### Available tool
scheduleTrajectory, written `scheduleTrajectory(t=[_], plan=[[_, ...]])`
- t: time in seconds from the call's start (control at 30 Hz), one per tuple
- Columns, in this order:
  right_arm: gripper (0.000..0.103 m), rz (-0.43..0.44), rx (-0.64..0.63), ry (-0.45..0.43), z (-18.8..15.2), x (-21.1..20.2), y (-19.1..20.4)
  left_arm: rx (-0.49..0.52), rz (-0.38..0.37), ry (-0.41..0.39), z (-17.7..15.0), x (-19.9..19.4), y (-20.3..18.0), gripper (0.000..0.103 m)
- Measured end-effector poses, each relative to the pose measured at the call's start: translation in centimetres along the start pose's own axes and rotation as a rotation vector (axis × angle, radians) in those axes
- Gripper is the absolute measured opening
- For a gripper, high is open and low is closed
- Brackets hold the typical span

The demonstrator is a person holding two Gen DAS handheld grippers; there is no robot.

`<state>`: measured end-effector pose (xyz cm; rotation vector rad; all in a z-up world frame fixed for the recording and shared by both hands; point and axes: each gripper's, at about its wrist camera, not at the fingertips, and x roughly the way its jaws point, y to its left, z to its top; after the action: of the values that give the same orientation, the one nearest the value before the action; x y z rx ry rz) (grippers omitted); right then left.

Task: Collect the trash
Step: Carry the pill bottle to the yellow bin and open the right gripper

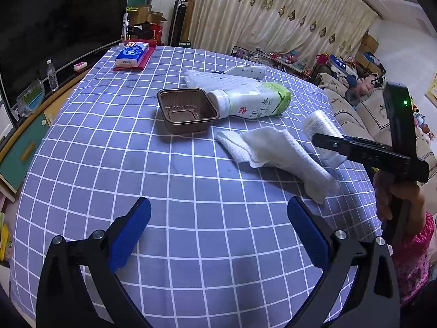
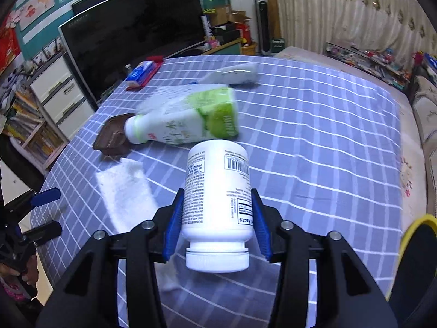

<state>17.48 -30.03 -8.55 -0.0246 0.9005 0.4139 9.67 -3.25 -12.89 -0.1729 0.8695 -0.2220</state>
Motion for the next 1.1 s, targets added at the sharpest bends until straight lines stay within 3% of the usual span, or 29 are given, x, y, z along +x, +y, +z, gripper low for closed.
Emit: scheduleTrajectory(t=[0.57,0.77,1.1], plan=[[0.045,-0.327,0.341,-0.058,-7.1,-8.7,-17.2,0.084,-0.038,0.020,0.7,1.2,-3.7,0.098],[0.045,-0.404,0.472,-0.011,-10.6,-8.5,-22.7,0.120,-0.052,0.033,0.8,1.7,-5.4,0.098],[0.045,-0.481,0.569,0.120,-14.4,-5.2,-27.2,0.146,-0.056,0.059,0.8,2.5,-6.8,0.098]])
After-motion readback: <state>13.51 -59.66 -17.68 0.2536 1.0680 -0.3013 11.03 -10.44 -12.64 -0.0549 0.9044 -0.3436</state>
